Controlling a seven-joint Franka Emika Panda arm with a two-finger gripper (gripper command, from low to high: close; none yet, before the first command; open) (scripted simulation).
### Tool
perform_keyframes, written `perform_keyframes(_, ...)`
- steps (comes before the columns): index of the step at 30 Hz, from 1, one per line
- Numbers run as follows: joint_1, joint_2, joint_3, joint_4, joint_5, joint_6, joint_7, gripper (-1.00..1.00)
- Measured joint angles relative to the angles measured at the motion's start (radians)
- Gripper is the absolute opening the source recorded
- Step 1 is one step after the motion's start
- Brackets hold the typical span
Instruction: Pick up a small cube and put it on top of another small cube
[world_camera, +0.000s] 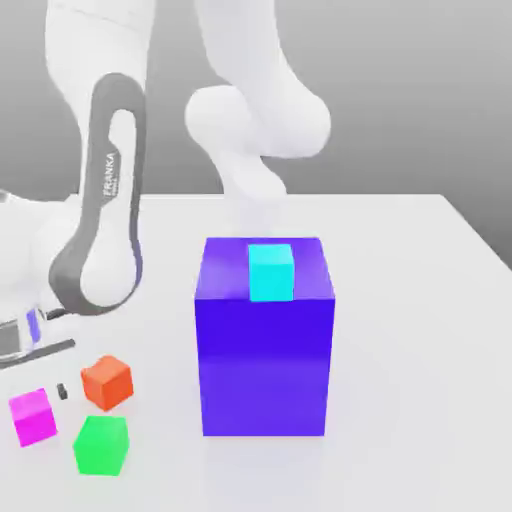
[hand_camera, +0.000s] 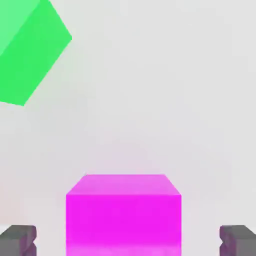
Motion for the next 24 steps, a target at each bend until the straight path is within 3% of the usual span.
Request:
perform_keyframes(5, -0.003, 0.008, 0.004, 0.002, 0.007, 0.004, -0.006, -1.00)
perform_keyframes(10, 0.055, -0.145, -0.074, -0.034, -0.096, -0.111, 0.076, -1.00)
perform_keyframes(24, 0.277, -0.283, -0.153, -0.079, -0.223, -0.198, 0.799, -1.00)
